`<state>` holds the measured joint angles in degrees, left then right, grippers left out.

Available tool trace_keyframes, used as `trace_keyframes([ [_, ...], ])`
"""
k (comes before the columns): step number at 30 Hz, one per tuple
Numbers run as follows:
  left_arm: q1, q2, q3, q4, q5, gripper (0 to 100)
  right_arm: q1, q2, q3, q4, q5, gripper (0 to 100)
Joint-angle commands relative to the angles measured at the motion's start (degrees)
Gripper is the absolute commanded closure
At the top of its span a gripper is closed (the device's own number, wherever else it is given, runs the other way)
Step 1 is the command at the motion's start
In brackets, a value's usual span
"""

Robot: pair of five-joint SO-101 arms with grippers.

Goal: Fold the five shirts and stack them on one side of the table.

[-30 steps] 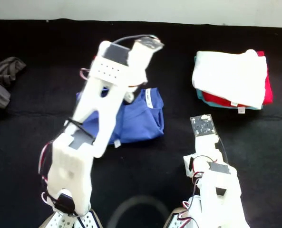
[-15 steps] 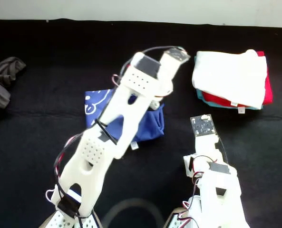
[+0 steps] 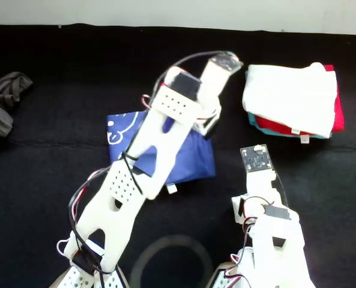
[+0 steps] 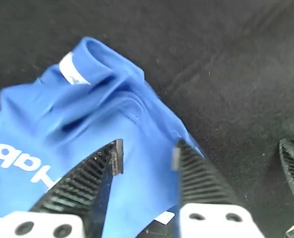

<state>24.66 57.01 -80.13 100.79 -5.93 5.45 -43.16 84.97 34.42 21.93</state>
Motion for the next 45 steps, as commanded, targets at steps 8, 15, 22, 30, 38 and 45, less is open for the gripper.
trace_keyframes([
  [8, -1.8, -8.92, 6.2, 0.53, 0.62, 95, 1.98, 0.04, 1.01, -1.45, 0.18, 99.2],
  [15, -6.2, -8.75, 18.68, -3.16, 0.53, 99, 1.98, 0.04, 1.01, -1.45, 0.18, 99.2],
  [22, -10.15, -2.07, 17.8, -12.66, 0.7, 99, 1.98, 0.04, 1.01, -1.45, 0.18, 99.2],
  [30, -5.41, 3.03, 7.34, -15.56, 5.27, 98, 1.98, 0.04, 1.01, -1.45, 0.18, 99.2],
  [38, -2.07, 9.63, 0.4, -21.8, 5.54, 89, 1.98, 0.04, 1.01, -1.54, -1.76, 99.2],
  [45, -3.91, 9.63, -9.45, -18.64, 5.54, 89, 2.07, 0.04, 1.01, -2.42, -3.25, 99.2],
])
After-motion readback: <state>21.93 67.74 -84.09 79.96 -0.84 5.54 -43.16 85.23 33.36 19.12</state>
